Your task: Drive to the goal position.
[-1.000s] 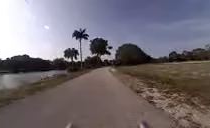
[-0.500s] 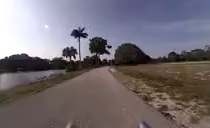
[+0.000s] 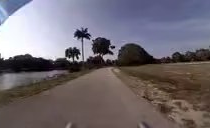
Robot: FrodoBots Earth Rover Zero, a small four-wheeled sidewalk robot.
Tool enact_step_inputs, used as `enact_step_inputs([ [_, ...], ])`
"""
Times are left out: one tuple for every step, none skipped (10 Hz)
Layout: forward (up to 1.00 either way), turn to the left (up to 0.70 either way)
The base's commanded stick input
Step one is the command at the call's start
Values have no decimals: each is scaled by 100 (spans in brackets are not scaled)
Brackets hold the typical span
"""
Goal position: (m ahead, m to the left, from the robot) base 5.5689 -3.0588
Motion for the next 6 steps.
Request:
enact_step_inputs([
  [100,3],
  [100,3],
  [100,3],
  [100,3],
  [100,3],
  [100,3],
])
